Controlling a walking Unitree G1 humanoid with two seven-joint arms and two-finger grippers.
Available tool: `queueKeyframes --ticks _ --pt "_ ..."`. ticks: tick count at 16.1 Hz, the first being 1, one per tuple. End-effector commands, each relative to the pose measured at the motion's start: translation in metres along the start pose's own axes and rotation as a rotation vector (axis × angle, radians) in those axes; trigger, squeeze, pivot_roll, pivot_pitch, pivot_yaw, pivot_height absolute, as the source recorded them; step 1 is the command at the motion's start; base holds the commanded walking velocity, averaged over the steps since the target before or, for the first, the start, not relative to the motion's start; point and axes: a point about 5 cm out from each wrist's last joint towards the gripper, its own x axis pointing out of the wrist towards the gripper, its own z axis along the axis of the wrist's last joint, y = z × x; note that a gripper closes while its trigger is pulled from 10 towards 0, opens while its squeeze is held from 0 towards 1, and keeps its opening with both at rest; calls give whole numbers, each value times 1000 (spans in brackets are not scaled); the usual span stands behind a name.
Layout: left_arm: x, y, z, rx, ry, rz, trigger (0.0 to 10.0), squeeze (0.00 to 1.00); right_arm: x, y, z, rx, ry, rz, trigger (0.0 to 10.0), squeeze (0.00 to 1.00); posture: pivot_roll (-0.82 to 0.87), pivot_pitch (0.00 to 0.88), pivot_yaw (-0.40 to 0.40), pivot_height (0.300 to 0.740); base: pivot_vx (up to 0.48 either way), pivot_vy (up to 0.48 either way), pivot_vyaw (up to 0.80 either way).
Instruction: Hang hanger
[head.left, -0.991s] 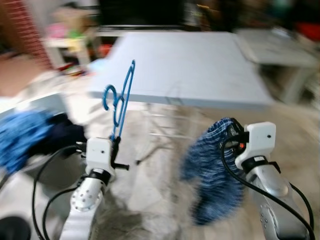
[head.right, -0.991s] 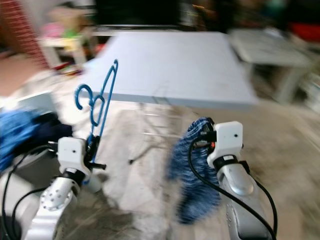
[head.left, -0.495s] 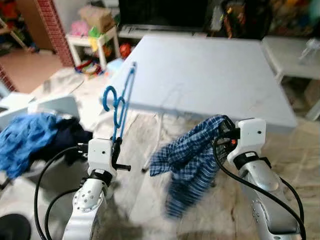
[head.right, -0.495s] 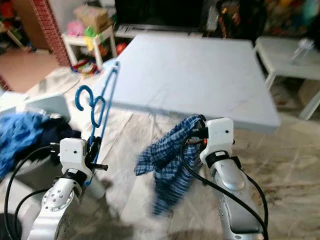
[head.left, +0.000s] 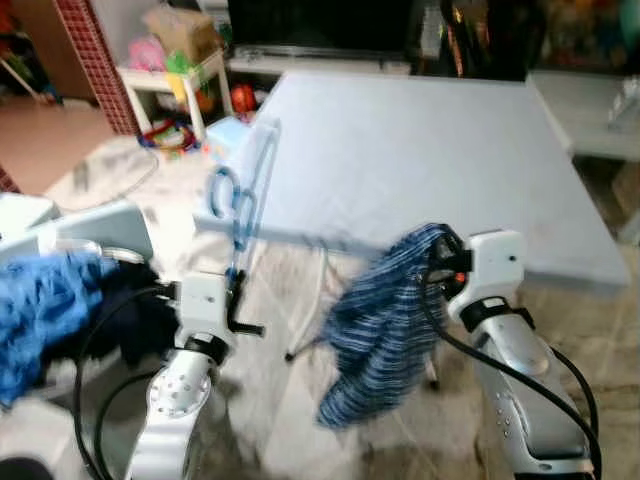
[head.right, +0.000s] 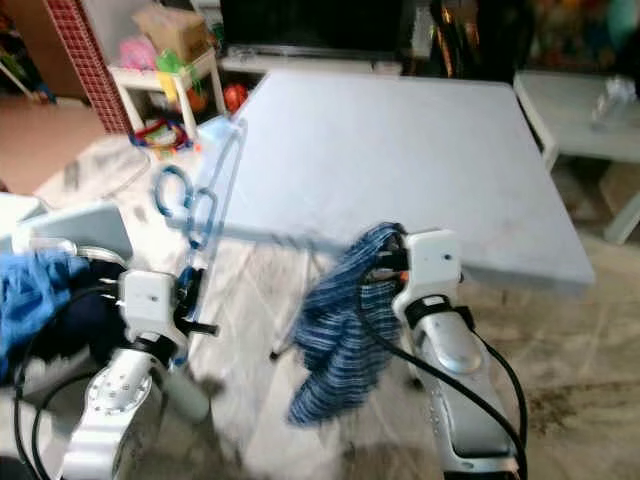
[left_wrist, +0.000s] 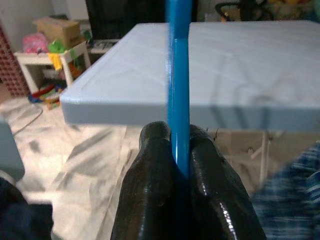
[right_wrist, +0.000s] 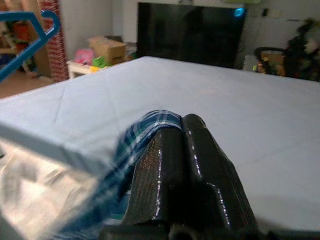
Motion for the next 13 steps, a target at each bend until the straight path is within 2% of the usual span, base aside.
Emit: queueKeyframes --ticks 1,7,10,12,13 --pt "0 9 5 14 -20 20 10000 0 5 7 8 -5 -43 25 10000 0 -7 28 -23 740 390 281 -613" --pt "2 8 5 14 -23 7 10000 0 8 11 9 -3 -52 39 10000 0 -1 21 -23 740 389 280 -71" --pt "2 8 5 20 -20 -7 10000 0 9 12 10 -2 -56 30 10000 0 -1 25 -21 740 475 0 -696" --pt "2 6 3 -34 11 0 10000 0 9 10 9 -1 -52 12 10000 0 -3 32 -19 740 431 0 0" --pt "2 4 3 -35 13 -10 10000 0 9 11 8 -3 -52 12 10000 0 -3 32 -18 740 390 -277 0"
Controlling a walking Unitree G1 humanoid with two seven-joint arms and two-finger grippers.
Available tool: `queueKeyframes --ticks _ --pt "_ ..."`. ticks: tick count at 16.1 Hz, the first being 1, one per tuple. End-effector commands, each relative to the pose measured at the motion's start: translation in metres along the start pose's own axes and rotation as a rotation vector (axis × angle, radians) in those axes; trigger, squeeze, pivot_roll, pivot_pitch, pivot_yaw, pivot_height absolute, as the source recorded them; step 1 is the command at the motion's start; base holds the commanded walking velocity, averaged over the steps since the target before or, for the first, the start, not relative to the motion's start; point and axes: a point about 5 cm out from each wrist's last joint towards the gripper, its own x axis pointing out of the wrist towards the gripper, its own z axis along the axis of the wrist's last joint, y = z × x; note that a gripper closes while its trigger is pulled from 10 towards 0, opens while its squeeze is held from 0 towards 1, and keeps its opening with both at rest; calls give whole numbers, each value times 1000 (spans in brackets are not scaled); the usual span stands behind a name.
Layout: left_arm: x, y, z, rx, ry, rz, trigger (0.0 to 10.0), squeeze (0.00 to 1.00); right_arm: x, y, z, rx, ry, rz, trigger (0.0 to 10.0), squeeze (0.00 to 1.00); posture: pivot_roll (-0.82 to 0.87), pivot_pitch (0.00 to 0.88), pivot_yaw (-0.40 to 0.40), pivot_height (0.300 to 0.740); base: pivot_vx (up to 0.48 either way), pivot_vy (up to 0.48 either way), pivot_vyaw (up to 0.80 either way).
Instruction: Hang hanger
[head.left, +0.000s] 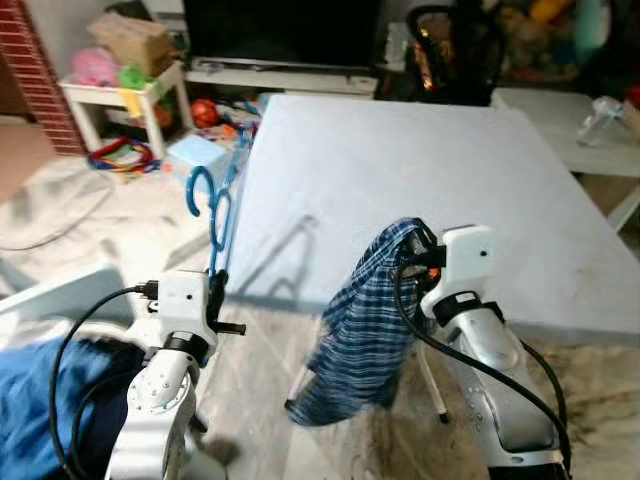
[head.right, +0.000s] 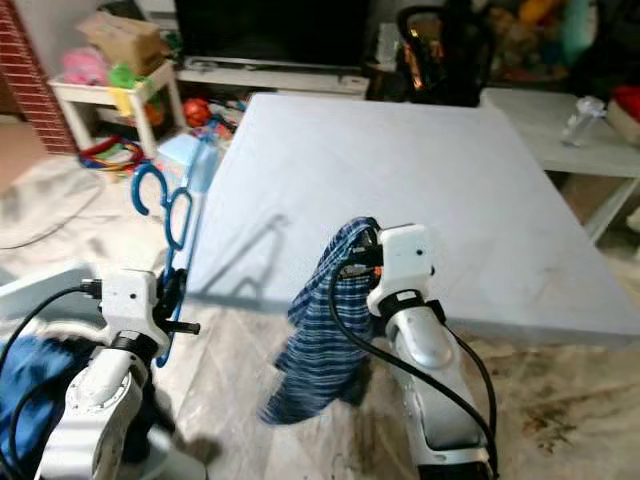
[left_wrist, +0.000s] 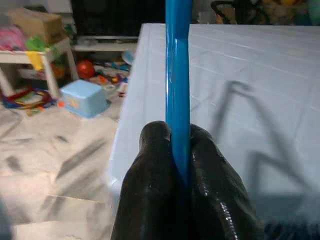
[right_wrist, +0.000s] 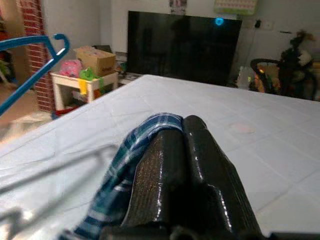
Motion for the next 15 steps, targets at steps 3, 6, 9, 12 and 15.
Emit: queueKeyframes --ticks 3,6,9,12,15 --pt "2 -11 5 -1 -11 -46 10000 0 1 -8 5 -18 -25 -28 10000 0 -2 33 -17 740 349 -325 0" --pt "3 -9 5 -4 -6 -42 10000 0 2 -7 4 -19 -24 -34 10000 0 1 32 -16 740 310 -364 0" --pt "3 -10 5 -7 -6 -44 10000 0 1 -6 2 -19 -18 -35 10000 0 4 36 -16 740 296 -374 0" --pt "1 -9 7 -2 -14 -28 10000 0 1 -5 1 -17 -14 -33 10000 0 8 38 -19 740 110 -115 0" --pt "-7 -1 8 58 35 -20 10000 0 4 -4 -1 -11 -5 -21 10000 0 40 53 -43 740 0 0 0"
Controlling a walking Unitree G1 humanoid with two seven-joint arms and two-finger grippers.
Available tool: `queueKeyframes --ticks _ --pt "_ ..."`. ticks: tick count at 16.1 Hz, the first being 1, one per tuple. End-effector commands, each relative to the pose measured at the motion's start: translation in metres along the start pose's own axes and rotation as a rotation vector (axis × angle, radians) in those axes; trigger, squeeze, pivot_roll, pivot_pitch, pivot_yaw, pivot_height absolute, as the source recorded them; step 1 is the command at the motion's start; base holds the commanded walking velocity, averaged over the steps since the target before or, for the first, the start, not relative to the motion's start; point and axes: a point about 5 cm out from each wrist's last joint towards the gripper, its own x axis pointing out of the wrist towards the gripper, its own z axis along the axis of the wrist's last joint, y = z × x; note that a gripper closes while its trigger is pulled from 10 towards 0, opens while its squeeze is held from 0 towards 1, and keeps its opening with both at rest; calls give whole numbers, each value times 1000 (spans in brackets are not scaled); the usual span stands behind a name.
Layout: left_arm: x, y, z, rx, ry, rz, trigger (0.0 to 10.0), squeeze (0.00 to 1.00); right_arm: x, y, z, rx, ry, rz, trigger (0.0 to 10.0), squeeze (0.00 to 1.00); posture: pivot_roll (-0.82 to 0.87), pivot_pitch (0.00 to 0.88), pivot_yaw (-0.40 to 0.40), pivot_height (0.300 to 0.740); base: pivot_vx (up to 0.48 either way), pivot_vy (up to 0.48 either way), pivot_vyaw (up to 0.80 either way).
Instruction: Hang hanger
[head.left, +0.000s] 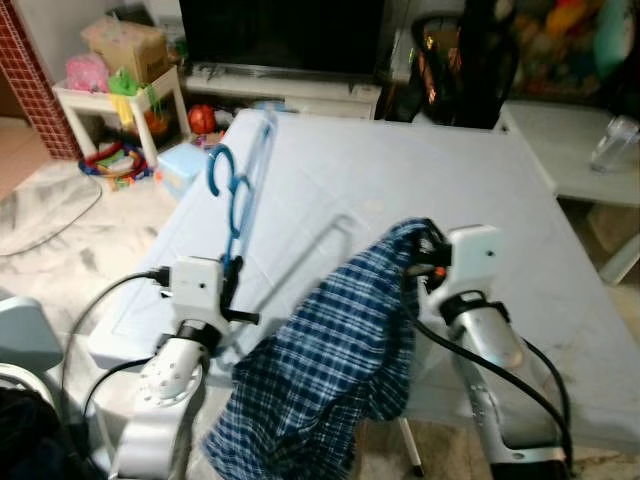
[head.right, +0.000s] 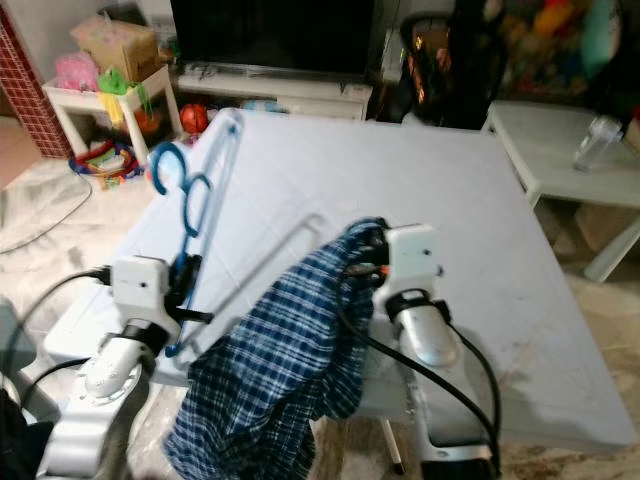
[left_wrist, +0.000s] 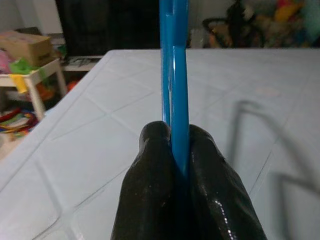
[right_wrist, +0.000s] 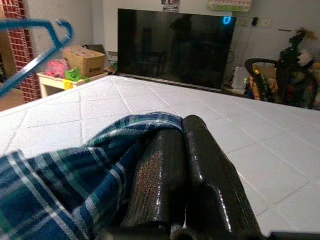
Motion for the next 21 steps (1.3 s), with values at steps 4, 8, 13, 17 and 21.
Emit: queueKeyframes --ticks 4,8,13,17,21 --pt "-12 3 -11 68 94 -45 10000 0 7 5 0 21 11 30 10000 0 66 58 -53 740 0 0 0" --pt "-14 -5 -2 60 51 15 10000 0 17 -4 4 42 7 -40 10000 0 56 71 -44 740 0 0 0" --pt "-15 -7 1 50 22 112 10000 0 117 15 92 78 -216 12 10000 0 84 59 -61 740 0 0 0" --pt "-15 -8 8 71 -14 127 10000 0 146 -14 186 118 -431 -122 10000 0 112 55 -86 740 0 0 0" --pt "-18 -10 3 57 7 143 10000 0 143 -39 175 56 -423 -212 10000 0 90 60 -80 740 0 0 0"
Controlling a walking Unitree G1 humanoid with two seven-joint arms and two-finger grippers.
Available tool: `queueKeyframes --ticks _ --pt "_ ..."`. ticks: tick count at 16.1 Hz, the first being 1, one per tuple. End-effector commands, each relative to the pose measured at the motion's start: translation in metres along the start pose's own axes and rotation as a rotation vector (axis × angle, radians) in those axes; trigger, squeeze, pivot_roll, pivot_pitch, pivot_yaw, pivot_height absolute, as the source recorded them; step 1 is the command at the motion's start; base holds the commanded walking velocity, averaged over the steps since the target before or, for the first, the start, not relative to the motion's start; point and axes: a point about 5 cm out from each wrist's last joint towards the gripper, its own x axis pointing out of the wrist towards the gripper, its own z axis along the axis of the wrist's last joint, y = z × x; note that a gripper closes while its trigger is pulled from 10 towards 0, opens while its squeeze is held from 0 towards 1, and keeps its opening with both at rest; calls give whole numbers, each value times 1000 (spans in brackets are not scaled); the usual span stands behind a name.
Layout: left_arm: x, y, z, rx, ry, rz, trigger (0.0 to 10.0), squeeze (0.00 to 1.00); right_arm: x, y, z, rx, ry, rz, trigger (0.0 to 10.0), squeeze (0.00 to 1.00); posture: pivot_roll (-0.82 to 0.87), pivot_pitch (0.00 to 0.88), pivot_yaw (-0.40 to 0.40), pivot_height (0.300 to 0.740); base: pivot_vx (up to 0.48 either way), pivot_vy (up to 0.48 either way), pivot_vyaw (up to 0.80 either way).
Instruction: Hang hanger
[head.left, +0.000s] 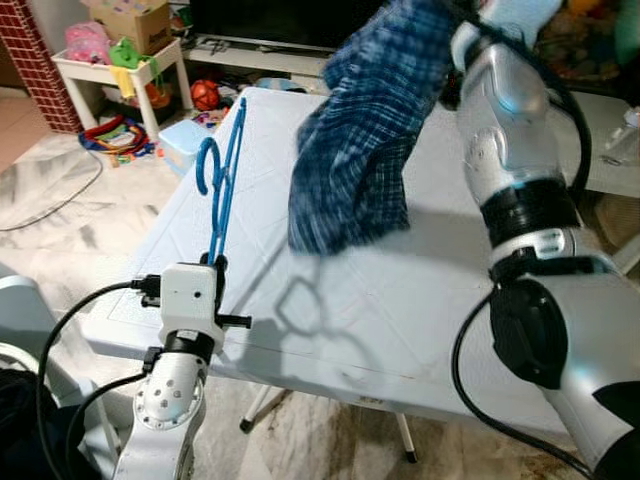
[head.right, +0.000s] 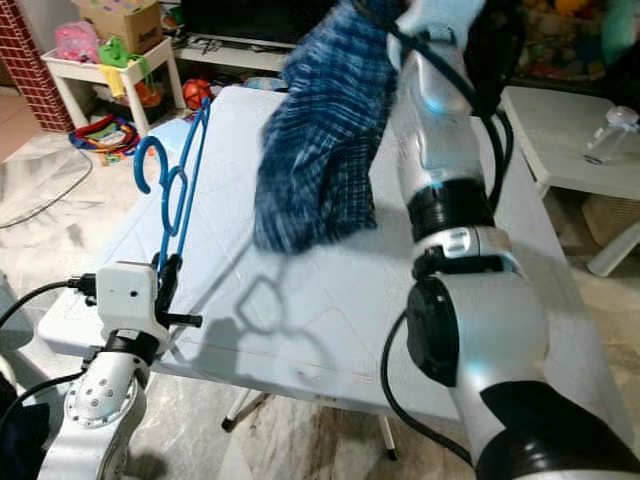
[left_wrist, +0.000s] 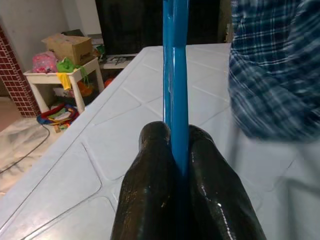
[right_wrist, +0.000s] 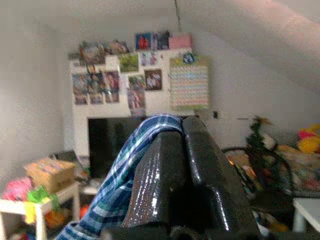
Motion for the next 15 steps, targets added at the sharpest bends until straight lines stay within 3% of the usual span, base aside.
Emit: queueKeyframes --ticks 1,2,3,4,6,9,11,15 --pt "-3 -5 -11 0 59 -8 10000 0 -10 -8 -24 -71 68 -2 10000 0 88 60 -79 740 0 0 0" --pt "-2 -5 -10 1 56 -13 10000 0 -31 -13 -57 -73 170 9 10000 659 80 62 -70 740 0 0 0" --pt "-2 -5 -10 2 56 -14 10000 0 -41 -16 -69 -63 212 12 10000 659 80 62 -70 740 0 0 0" --pt "-1 -4 -10 3 55 -15 10000 0 -62 -14 -90 -25 270 122 10000 1000 74 63 -62 740 0 0 0" --pt "-1 -4 -10 3 56 -18 10000 0 -111 -21 -121 -128 391 240 10000 1000 61 63 -50 740 0 0 0" --pt "-1 -7 -11 -17 64 -47 10000 0 -160 -37 -142 -264 537 381 10000 1000 47 67 -39 740 0 0 0" --pt "1 -7 -11 -9 63 -47 10000 0 -176 -54 -147 -330 598 371 10000 1000 43 70 -35 740 0 0 0" --pt "-3 -6 -14 -3 76 -50 10000 0 -191 -59 -133 -173 619 343 10000 1000 46 75 -37 740 0 0 0"
